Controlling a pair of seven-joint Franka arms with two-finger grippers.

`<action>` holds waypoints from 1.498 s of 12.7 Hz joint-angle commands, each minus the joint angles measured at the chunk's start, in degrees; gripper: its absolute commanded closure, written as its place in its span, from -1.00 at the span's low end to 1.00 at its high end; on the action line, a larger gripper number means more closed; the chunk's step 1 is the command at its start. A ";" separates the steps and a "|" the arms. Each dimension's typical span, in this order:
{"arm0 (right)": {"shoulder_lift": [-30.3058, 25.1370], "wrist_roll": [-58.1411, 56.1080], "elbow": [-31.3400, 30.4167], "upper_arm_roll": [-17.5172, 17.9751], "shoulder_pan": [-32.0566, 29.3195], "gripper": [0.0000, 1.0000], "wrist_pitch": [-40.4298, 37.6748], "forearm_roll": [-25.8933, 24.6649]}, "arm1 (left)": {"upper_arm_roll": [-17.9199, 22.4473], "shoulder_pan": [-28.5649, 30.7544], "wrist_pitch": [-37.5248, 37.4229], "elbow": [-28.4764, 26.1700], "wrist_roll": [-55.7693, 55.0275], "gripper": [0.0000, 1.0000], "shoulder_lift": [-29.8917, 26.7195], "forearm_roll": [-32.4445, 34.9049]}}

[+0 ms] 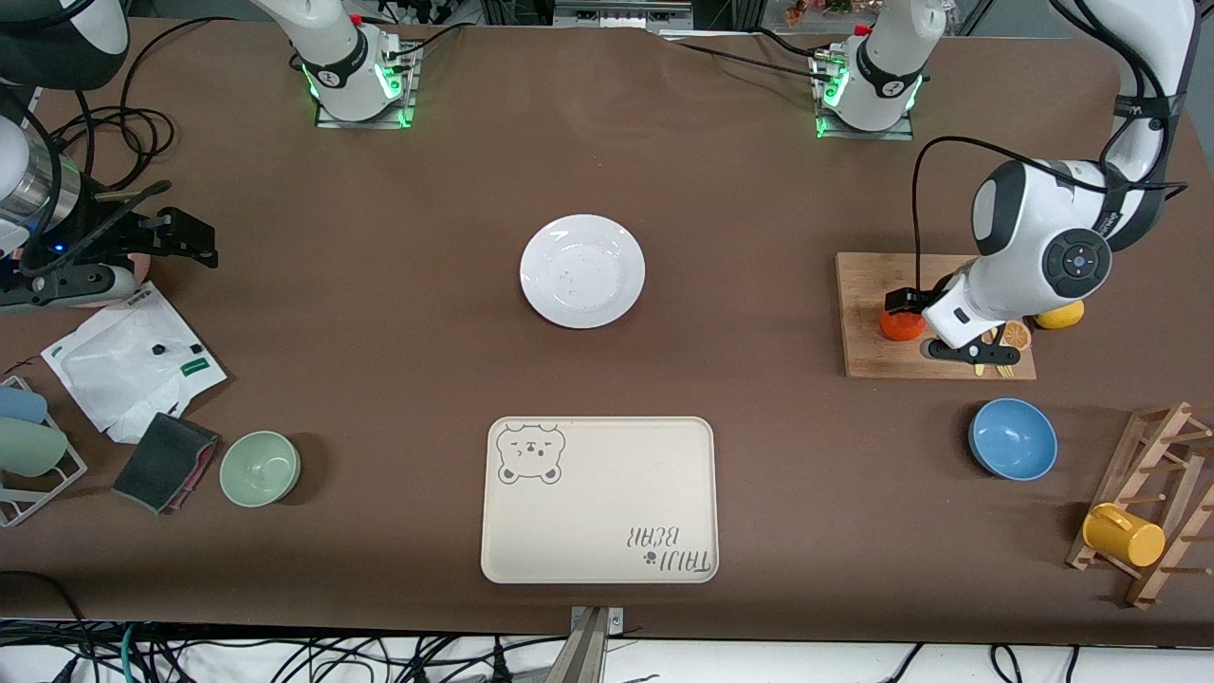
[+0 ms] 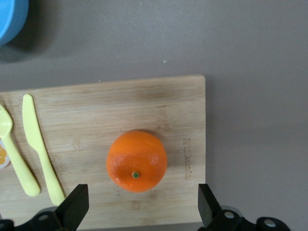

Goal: Place orange and plate with both arms
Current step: 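Reach the left gripper down to the orange on the cutting board and grasp it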

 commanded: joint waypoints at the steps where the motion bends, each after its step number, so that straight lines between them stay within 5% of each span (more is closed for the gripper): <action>1: 0.45 0.50 1.24 0.26 -0.45 -1.00 -0.45 -0.16 | -0.36 0.59 6.85 -3.28 0.59 -1.00 1.93 4.19; 17: 0.45 0.50 1.24 0.26 -0.63 -1.00 -0.37 -0.07 | -0.27 1.73 12.06 -3.90 1.20 -1.00 8.71 7.46; 18: 0.45 0.50 1.24 0.26 -0.63 -1.00 -0.37 -0.07 | -0.27 1.74 12.06 -3.90 1.20 -0.94 8.71 7.46; 19: 0.45 0.50 1.24 0.26 -0.63 -1.00 -0.37 -0.07 | -0.27 1.74 12.06 -3.82 1.20 -0.62 8.80 7.46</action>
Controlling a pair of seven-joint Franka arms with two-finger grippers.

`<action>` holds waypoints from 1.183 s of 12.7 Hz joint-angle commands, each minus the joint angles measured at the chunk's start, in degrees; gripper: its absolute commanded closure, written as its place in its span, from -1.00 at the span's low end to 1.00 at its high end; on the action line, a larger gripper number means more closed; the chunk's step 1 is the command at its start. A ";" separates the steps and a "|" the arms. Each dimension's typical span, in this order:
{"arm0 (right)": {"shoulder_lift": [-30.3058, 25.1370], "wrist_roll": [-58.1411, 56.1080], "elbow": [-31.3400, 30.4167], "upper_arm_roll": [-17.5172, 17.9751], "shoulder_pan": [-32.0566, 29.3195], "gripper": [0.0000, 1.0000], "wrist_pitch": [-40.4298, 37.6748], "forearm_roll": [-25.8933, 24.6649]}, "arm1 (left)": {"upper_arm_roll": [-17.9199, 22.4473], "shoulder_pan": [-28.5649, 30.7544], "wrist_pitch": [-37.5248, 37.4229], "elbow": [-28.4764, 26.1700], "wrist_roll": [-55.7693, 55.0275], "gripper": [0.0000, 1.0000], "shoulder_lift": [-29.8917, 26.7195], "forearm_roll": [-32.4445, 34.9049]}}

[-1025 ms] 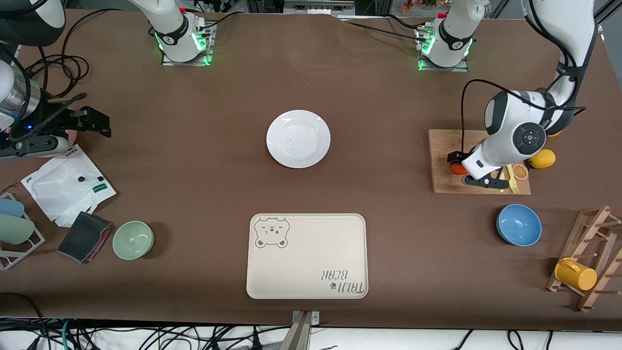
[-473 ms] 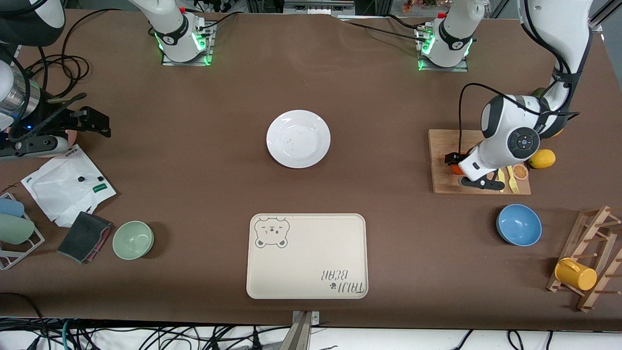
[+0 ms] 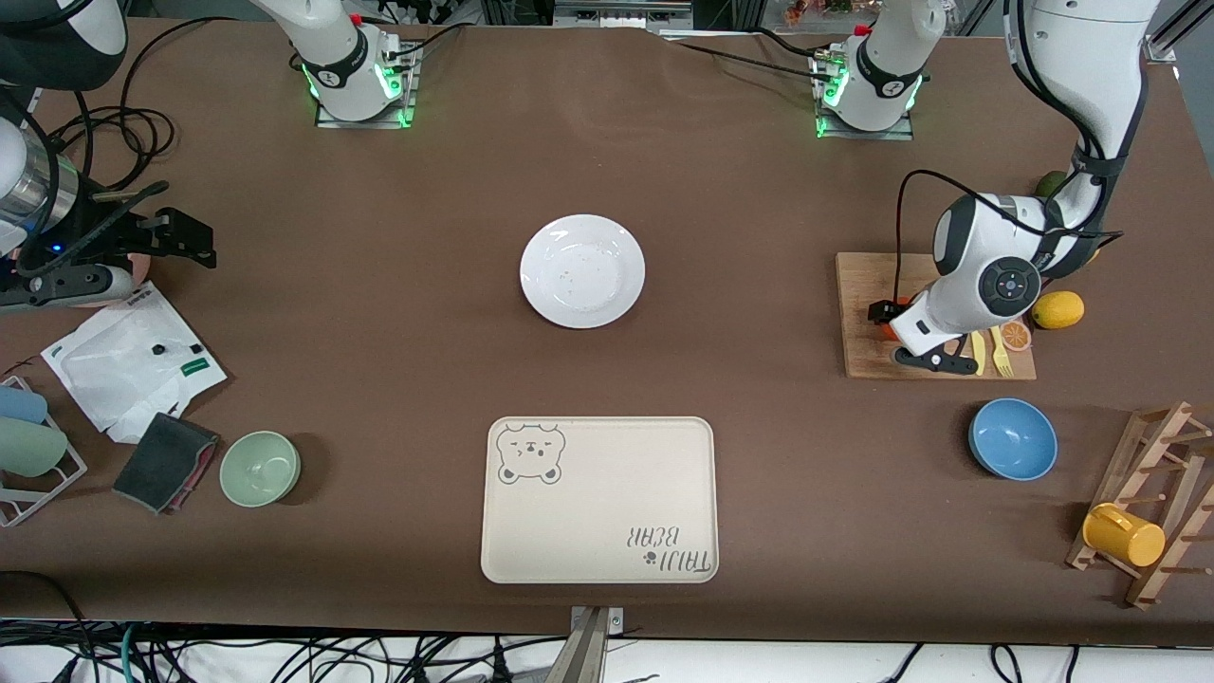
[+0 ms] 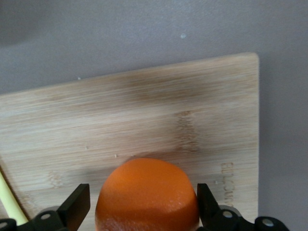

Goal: Place orange and plate with both arms
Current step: 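Lift the orange with the left gripper and carry it over the white plate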

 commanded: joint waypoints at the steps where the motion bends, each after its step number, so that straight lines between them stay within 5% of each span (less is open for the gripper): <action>1: 0.45 0.47 1.24 0.34 -0.53 -1.00 -0.37 -0.07 | -0.38 0.76 0.56 -0.23 0.75 -0.01 -0.12 1.55; 2: 0.45 0.47 1.24 0.34 -0.53 -1.00 -0.37 -0.07 | -0.38 0.67 0.47 -0.23 0.40 0.25 -0.38 1.55; 5: 0.45 0.47 1.24 0.34 -0.53 -1.00 -0.37 -0.07 | -0.56 0.59 -2.16 0.74 0.13 0.40 -1.44 1.29; 10: 0.45 0.47 1.24 0.34 -0.53 -1.00 -0.37 -0.07 | -9.40 -0.38 -19.90 13.28 -8.97 0.45 -3.29 0.68; 13: 0.45 0.47 1.24 0.34 -0.62 -1.00 -0.37 -0.07 | -16.71 -3.00 -23.26 18.48 -23.99 0.45 -2.15 0.15; 15: 0.45 0.47 1.24 0.34 -0.62 -1.00 -0.37 -0.07 | -17.70 -8.44 -23.18 20.94 -35.31 0.45 -0.75 -5.01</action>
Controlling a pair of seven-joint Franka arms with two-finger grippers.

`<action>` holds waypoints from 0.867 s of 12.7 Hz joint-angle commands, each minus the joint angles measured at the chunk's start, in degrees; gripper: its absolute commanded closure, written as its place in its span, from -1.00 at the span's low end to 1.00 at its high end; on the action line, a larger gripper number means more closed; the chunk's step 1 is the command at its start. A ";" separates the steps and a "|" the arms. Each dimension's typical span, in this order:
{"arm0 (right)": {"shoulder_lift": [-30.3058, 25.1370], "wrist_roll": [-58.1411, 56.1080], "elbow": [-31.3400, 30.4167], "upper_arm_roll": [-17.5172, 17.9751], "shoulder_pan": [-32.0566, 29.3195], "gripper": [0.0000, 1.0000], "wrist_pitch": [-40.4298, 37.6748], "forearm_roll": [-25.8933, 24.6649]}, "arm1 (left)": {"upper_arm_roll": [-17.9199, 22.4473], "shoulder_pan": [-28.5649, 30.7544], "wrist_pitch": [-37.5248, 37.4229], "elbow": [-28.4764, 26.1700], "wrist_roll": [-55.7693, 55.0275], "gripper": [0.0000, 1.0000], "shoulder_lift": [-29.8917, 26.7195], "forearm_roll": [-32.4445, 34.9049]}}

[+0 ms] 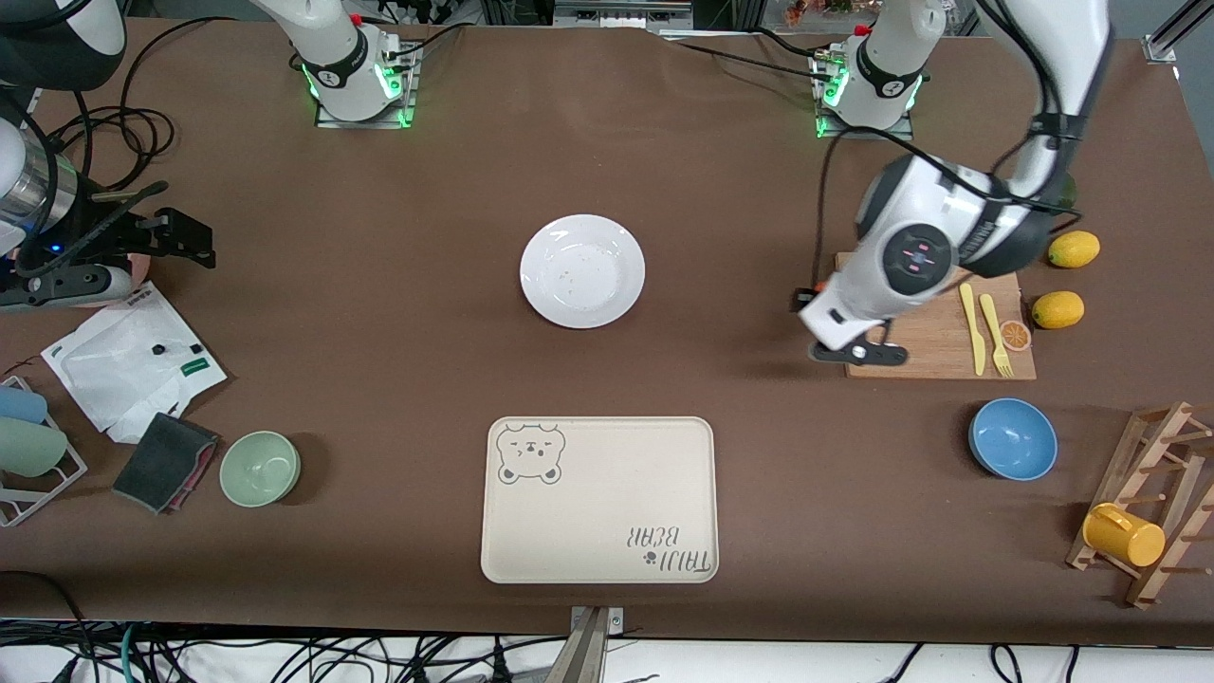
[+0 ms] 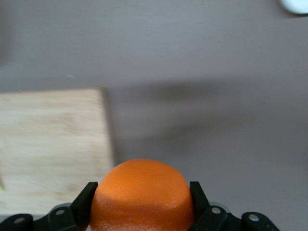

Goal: Place orange and plate with both arms
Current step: 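Lift the orange with the left gripper and carry it over the white plate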

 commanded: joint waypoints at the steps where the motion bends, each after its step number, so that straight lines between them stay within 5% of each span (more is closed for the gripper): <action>1: 0.45 0.47 1.24 0.37 -0.47 -1.00 -0.37 -0.07 | -0.07 -6.84 -0.97 5.50 -13.70 0.45 4.11 -5.57; 5: 0.45 0.47 1.24 0.37 -0.47 -1.00 -0.55 -0.07 | -0.07 -17.30 -0.70 18.41 -32.06 0.45 14.47 -7.09; 11: 0.45 0.47 1.24 0.19 -1.09 -1.00 -0.55 0.02 | 0.54 -29.18 13.95 21.43 -49.00 0.43 24.59 -6.30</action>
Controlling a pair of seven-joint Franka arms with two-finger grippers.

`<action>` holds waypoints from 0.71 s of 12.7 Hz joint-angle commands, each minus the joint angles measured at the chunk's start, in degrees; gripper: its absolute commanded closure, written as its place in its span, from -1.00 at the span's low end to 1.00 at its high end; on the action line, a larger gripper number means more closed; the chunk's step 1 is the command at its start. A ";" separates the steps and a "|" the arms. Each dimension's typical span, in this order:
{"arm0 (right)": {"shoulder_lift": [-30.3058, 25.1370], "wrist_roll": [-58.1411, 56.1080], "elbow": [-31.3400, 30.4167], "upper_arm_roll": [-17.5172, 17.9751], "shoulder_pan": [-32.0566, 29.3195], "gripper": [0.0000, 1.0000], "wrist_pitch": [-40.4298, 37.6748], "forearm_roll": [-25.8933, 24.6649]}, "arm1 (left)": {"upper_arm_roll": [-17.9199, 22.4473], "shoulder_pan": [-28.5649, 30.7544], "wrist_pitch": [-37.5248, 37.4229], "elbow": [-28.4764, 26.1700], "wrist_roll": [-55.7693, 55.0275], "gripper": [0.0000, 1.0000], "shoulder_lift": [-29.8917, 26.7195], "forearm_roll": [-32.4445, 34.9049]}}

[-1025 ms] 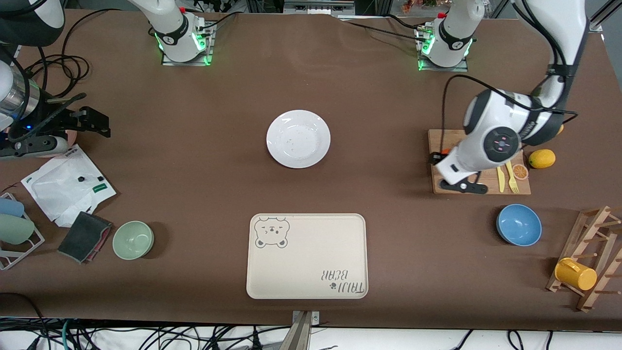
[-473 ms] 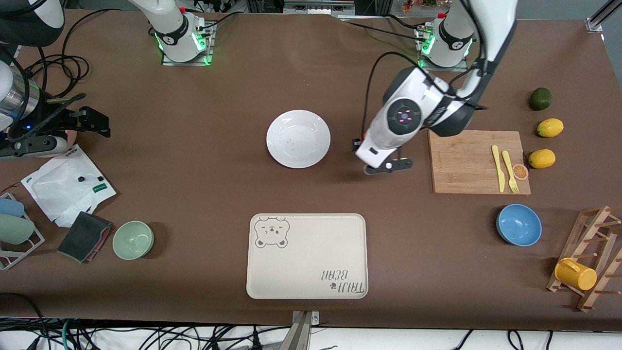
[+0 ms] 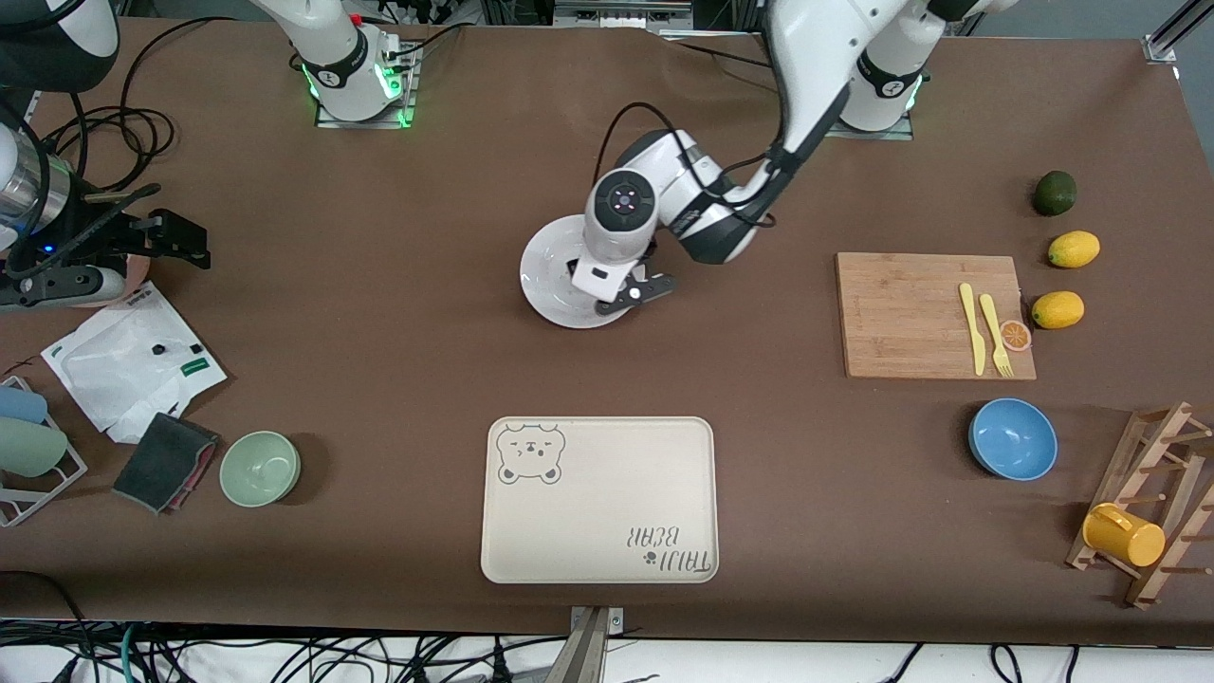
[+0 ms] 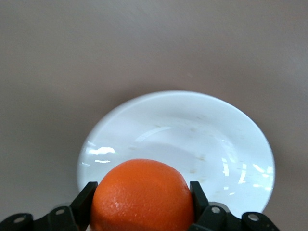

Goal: Place orange and plate with both arms
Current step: 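Lift the orange with the left gripper and carry it over the white plate, then lower the orange onto the plate and open the left gripper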

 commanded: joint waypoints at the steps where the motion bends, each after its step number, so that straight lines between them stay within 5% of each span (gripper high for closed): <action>1: 0.43 0.42 1.16 0.17 -0.41 -1.00 -0.63 0.02 | 2.07 -3.42 4.09 2.76 -2.46 0.43 4.25 0.71; 3: 0.43 0.51 1.24 0.17 -0.58 -1.00 -0.63 0.02 | 2.78 -4.66 5.17 2.76 -3.25 0.39 5.75 0.98; 4: 0.43 0.42 1.24 0.17 -0.67 -1.00 -0.72 0.02 | 2.78 -4.58 5.17 2.67 -3.34 0.05 5.67 0.99; 5: 0.43 0.42 1.24 0.17 -0.67 -1.00 -0.81 0.02 | 2.87 -4.58 5.17 2.67 -3.34 -0.99 5.76 0.99; 9: 0.43 0.07 1.33 0.17 -0.67 -1.00 -0.81 0.01 | 3.22 -3.35 2.64 2.85 -3.25 -1.00 1.38 1.25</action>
